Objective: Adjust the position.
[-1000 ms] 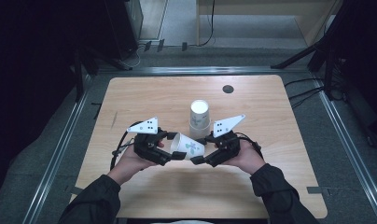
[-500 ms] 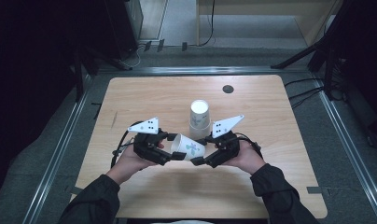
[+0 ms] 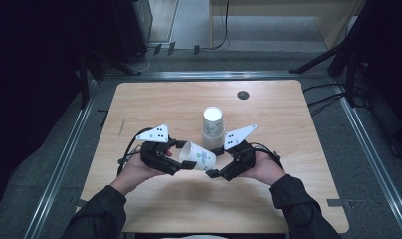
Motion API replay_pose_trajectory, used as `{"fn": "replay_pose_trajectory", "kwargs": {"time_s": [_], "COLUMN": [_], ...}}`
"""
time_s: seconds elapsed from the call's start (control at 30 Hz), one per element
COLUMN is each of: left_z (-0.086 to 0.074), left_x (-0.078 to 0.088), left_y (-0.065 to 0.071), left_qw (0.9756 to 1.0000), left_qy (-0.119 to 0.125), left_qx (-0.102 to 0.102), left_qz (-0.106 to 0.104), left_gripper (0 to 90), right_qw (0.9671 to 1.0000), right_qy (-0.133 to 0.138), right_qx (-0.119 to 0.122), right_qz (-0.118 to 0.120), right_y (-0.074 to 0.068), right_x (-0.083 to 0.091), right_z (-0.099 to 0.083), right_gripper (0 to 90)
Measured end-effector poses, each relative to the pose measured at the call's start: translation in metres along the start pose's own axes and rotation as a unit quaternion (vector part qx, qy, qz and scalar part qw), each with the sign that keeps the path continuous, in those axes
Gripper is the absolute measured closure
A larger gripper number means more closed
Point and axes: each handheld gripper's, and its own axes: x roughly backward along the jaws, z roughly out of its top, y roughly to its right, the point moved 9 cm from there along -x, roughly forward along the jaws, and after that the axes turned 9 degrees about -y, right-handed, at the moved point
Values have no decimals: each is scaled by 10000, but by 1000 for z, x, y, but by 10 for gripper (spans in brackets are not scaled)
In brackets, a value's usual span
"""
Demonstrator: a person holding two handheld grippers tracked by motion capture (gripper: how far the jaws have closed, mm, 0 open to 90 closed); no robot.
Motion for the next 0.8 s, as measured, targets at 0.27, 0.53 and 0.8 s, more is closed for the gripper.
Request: {"fn": "replay_pose_trajectory", "kwargs": {"time_s": [0.27, 0.53, 0.8], "left_z": [-8, -20, -27], "left_x": [10, 29, 41], "left_y": [-18, -36, -48], "left_qw": [9985, 9957, 9930], "left_qy": [-302, -467, -561], "left_qx": [170, 350, 494], "left_qz": [427, 726, 913], "left_gripper": [260, 259, 259], "right_qw": [9988, 9984, 9973], "right_qy": [-393, -352, -276], "right_qx": [-93, -168, -345], "right_qz": [-276, -412, -587], "right_y": [7, 13, 20], "right_x": [-5, -1, 4], "right_z": [-12, -15, -18], "right_gripper": [233, 226, 226]}}
